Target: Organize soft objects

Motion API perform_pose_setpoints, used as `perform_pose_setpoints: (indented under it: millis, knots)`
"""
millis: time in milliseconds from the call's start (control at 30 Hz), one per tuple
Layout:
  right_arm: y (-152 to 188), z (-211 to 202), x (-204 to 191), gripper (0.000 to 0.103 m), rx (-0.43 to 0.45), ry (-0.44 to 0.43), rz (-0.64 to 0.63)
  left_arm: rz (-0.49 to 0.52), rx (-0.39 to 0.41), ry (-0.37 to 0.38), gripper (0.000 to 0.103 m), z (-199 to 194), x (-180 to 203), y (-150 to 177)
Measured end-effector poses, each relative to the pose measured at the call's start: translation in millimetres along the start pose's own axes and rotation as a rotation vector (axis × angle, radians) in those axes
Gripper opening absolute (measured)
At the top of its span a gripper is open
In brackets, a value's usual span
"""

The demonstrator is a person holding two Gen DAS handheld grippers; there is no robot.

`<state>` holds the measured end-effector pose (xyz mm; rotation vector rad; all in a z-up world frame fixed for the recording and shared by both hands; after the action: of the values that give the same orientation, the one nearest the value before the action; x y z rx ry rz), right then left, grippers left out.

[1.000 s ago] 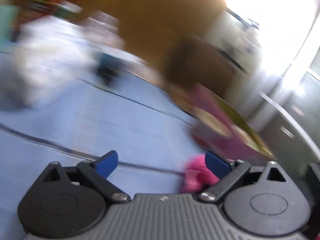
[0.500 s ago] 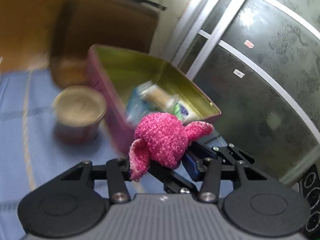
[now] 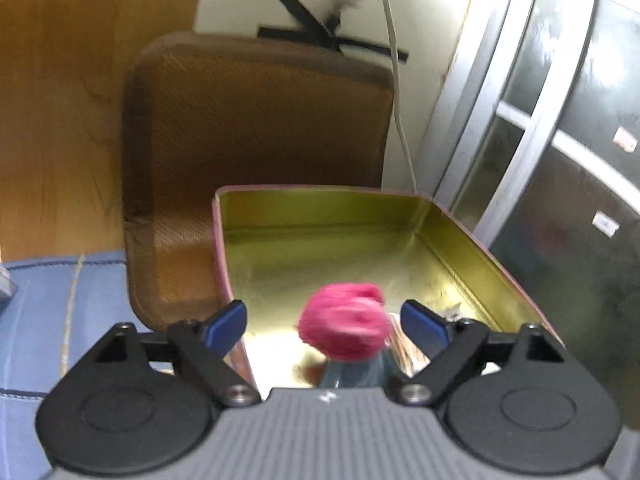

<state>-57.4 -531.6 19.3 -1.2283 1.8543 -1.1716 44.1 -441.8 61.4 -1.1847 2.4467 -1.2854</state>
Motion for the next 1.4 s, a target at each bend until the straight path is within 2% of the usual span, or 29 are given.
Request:
perform_pose_setpoints:
  millis: [200, 267, 333, 433, 533, 700, 800, 1000, 1233, 1400]
  knots:
    - [23, -60, 6, 0.077, 0.08, -0.023, 0.12, 0.059, 0.01, -0.064, 0.092, -21, 10, 18]
    - [31, -80, 6, 0.077, 0.101, -0.017, 0.178, 0.087, 0.013, -0.083, 0.101, -33, 16, 31]
    - [40, -101, 7, 0.077, 0.118, -0.006, 0.248, 0.123, 0.027, -0.113, 0.103, -44, 20, 43]
    - [51, -118, 6, 0.077, 0.097, 0.008, 0.332, 0.179, 0.032, -0.18, 0.103, -64, 25, 63]
    - [62, -127, 1, 0.078, 0.044, -0.016, 0.381, 0.222, 0.044, -0.238, 0.103, -85, 24, 84]
    - [74, -141, -21, 0.081, -0.032, -0.053, 0.38, 0.221, 0.051, -0.301, 0.103, -113, 16, 108]
    - [74, -149, -32, 0.091, -0.044, -0.055, 0.383, 0.211, 0.058, -0.297, 0.103, -129, 10, 118]
    - [74, -156, -46, 0.094, -0.082, -0.088, 0.417, 0.222, 0.09, -0.382, 0.103, -148, 3, 137]
    - [75, -168, -58, 0.094, -0.077, -0.088, 0.435, 0.185, 0.063, -0.361, 0.103, -157, -5, 154]
    - [71, -174, -64, 0.094, -0.067, -0.09, 0.422, 0.162, 0.077, -0.373, 0.103, -167, -11, 159]
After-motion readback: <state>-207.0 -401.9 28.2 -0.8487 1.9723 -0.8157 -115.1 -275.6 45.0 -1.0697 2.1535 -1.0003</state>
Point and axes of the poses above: each gripper's, at about its wrist camera, not at the fingertips, and z roughly the way its jaws point, x to its right, y to its underside, the point moved 3 cm from there along z, roughly the way its jaws point, and after that the axes turned 3 degrees about -x, right-handed, at the moved point
